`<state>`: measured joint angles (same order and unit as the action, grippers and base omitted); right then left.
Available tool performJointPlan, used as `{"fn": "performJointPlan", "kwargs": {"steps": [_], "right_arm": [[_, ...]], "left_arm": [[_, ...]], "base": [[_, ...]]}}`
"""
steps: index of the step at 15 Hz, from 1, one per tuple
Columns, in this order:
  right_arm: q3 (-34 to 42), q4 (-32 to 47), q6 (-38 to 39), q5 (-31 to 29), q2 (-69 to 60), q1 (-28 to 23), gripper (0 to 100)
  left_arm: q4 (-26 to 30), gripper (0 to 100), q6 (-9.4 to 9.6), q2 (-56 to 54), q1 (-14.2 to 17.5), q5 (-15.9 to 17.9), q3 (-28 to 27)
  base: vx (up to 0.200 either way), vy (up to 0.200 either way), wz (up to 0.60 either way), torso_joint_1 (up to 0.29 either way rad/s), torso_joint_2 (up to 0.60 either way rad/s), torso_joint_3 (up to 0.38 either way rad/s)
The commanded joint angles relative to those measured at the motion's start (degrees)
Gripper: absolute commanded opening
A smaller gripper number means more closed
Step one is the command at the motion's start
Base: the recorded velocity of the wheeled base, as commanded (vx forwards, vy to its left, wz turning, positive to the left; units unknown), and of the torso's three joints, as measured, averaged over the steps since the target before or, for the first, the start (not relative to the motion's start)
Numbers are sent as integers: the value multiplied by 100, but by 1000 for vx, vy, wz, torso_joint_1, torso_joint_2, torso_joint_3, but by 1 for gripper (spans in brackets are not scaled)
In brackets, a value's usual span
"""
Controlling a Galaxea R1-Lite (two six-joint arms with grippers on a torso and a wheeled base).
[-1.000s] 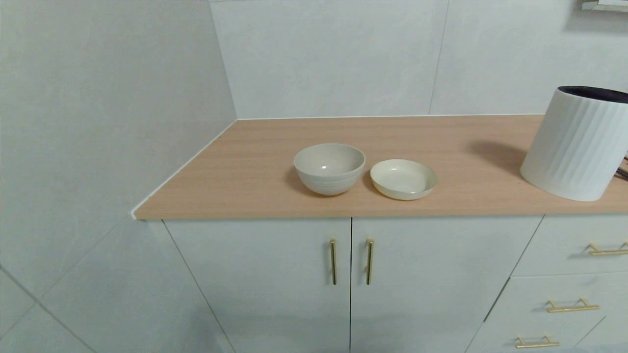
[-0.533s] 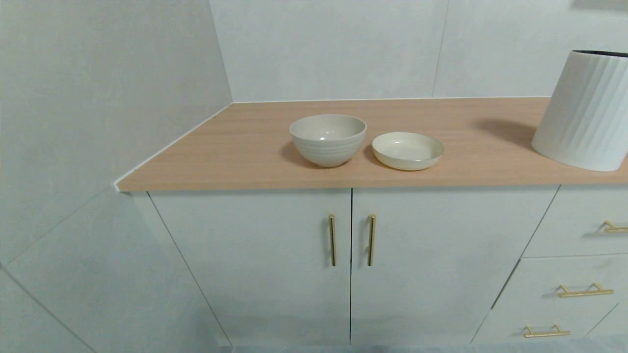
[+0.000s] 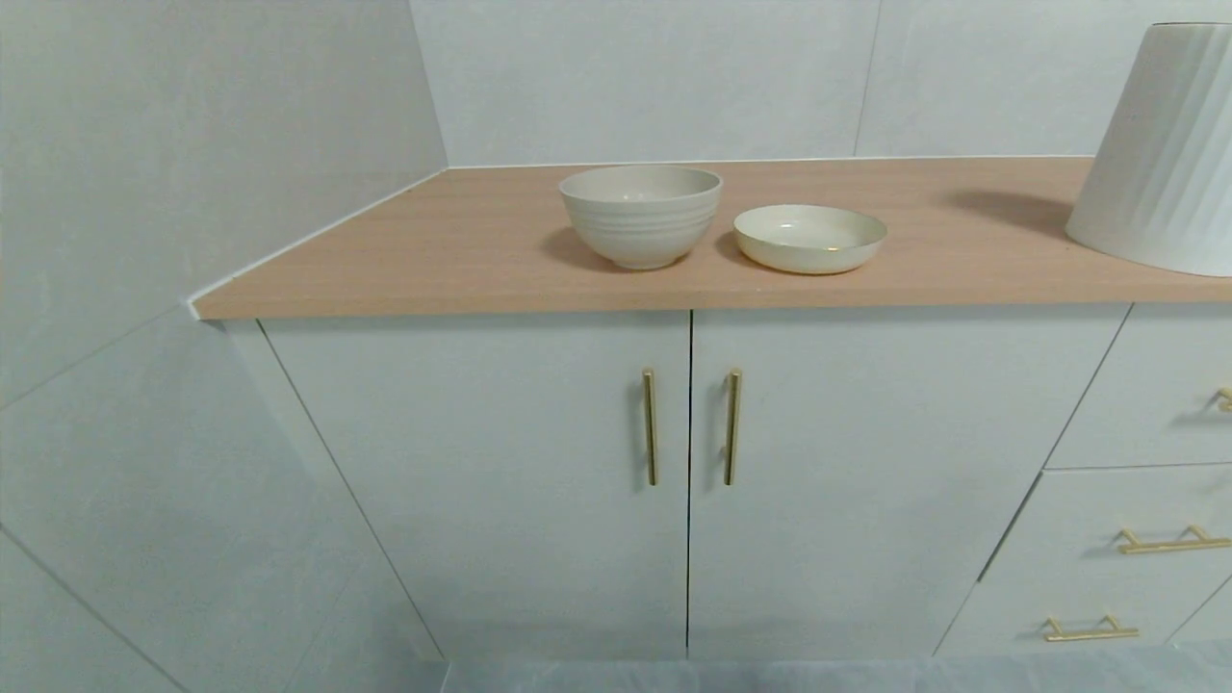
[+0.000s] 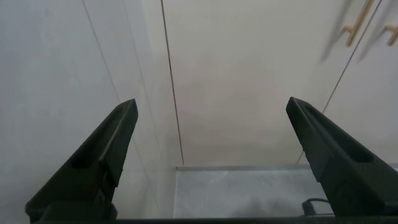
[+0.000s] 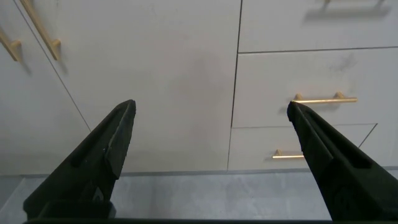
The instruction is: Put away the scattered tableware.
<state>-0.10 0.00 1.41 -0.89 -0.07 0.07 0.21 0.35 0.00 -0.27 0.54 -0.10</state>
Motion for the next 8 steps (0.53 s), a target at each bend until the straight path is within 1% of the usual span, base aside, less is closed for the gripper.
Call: {"fn": "performJointPlan", "kwargs": {"steps": [1, 8], "right_arm": [[-8, 0, -1, 1, 7, 1, 100], [1, 0, -18, 1, 7, 1, 100]], "left_arm": [[-3, 100, 0, 0, 0, -1, 1], [-3, 100, 0, 0, 0, -1, 1]], "base": [[0, 0, 0, -17, 61, 46], [0, 0, 0, 0, 0, 0]]}}
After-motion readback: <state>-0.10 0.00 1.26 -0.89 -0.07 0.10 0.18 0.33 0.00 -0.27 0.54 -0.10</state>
